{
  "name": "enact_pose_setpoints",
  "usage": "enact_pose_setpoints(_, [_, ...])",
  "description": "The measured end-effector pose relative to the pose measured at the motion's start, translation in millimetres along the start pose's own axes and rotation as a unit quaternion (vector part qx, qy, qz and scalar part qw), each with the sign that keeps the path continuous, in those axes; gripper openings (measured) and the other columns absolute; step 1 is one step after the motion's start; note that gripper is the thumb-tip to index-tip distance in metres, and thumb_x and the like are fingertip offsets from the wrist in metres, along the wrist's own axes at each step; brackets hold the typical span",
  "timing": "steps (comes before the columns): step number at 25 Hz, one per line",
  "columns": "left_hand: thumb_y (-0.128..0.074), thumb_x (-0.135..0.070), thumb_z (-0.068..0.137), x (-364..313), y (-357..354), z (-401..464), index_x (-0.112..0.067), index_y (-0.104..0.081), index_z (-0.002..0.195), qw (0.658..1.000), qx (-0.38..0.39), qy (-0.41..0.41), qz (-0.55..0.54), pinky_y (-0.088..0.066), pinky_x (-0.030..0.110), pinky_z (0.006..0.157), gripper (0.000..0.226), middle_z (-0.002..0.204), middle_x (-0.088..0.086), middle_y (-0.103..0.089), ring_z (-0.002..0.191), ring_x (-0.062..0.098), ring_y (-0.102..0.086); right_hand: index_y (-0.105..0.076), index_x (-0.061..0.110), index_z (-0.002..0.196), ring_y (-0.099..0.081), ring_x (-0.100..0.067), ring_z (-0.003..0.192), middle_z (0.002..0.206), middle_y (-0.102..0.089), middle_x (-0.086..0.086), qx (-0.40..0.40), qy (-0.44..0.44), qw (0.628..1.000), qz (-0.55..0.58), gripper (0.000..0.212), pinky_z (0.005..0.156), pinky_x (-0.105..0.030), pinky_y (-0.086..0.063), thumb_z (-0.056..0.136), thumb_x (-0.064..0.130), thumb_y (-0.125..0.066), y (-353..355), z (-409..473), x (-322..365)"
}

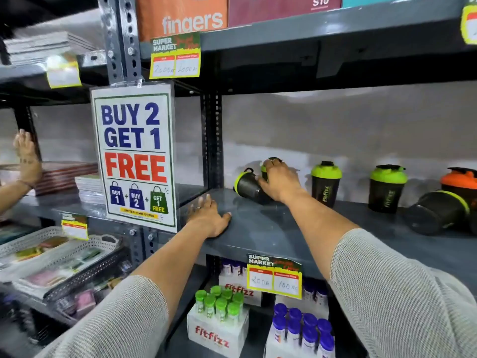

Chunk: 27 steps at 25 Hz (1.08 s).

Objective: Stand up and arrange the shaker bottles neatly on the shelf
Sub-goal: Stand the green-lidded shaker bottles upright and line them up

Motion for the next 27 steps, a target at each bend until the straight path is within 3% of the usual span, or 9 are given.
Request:
enact_pose_setpoints(4, [-0.022,-0.058,0.098,-6,-12,7,-0.01,-0.009,0.156,0.999,0.043,-0.027,-0.018,-0.002,0.046,0.121,0.076,0.165,0.006,0.002,0.152,0.025,0.003,-0.045,0.006,0.137,-0.046,-0.036,0.128,0.14,-0.048,-0.018,0.056,-0.019,0.998,0.02,0.053,0.096,-0.043,-0.044,0.099,0.043,-0.048,-26,19,3])
enact_pose_setpoints(9, [-0.022,-0.059,0.097,-3,-15,11,-0.012,-0.011,0.156,0.999,0.038,-0.029,-0.015,-0.002,0.047,0.121,0.077,0.165,0.006,-0.001,0.152,0.026,0.003,-0.054,0.005,0.126,-0.057,-0.036,0.117,0.127,-0.06,-0.017,0.042,-0.055,0.998,0.009,0.052,0.089,-0.041,-0.047,0.096,0.048,-0.051,-48,32,6])
enact_pose_setpoints(15, [-0.023,-0.06,0.096,-3,-15,12,-0.01,-0.012,0.156,0.999,0.033,-0.025,-0.014,-0.005,0.046,0.121,0.078,0.165,0.006,-0.003,0.152,0.026,0.002,-0.057,0.008,0.119,-0.061,-0.033,0.112,0.12,-0.065,-0.012,0.064,-0.069,0.995,0.01,0.071,0.083,-0.036,-0.048,0.072,0.059,-0.075,-55,36,8])
enact_pose_setpoints(19, [-0.025,-0.059,0.096,-2,-16,11,-0.01,-0.014,0.156,0.999,0.035,-0.024,-0.027,-0.004,0.045,0.121,0.079,0.165,0.006,-0.003,0.152,0.026,0.002,-0.053,0.01,0.126,-0.06,-0.03,0.114,0.123,-0.064,-0.008,0.158,-0.058,0.983,-0.068,0.084,0.084,-0.035,-0.05,0.065,0.061,-0.08,-52,36,20])
enact_pose_setpoints(22, [-0.027,-0.059,0.096,-1,-16,11,-0.009,-0.016,0.155,0.999,0.032,-0.025,-0.034,-0.004,0.045,0.121,0.079,0.165,0.007,-0.005,0.152,0.026,0.002,-0.057,0.014,0.122,-0.063,-0.028,0.106,0.115,-0.063,-0.006,0.239,-0.058,0.965,-0.087,0.077,0.079,-0.032,-0.051,0.066,0.062,-0.078,-49,27,24])
enact_pose_setpoints(25, [-0.027,-0.059,0.096,-1,-15,10,-0.01,-0.018,0.155,0.998,0.033,-0.026,-0.037,-0.004,0.046,0.121,0.078,0.165,0.007,-0.006,0.152,0.027,0.001,-0.058,0.013,0.109,-0.064,-0.025,0.093,0.103,-0.062,-0.005,0.283,-0.076,0.955,-0.053,0.07,0.076,-0.032,-0.056,0.063,0.062,-0.077,-45,16,19])
enact_pose_setpoints(27, [-0.026,-0.059,0.096,-2,-15,9,-0.01,-0.018,0.155,0.998,0.038,-0.025,-0.034,-0.003,0.047,0.121,0.077,0.165,0.007,-0.006,0.152,0.027,0.001,-0.06,0.011,0.106,-0.067,-0.024,0.088,0.1,-0.066,-0.005,0.269,-0.091,0.959,0.013,0.074,0.075,-0.036,-0.061,0.056,0.062,-0.079,-42,10,12])
Point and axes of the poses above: each hand's wrist, its own z-axis towards the middle knuckle, its own y-axis out of the back of the hand, x = y × z, the point moved 10 cm from there along z, towards the middle knuckle
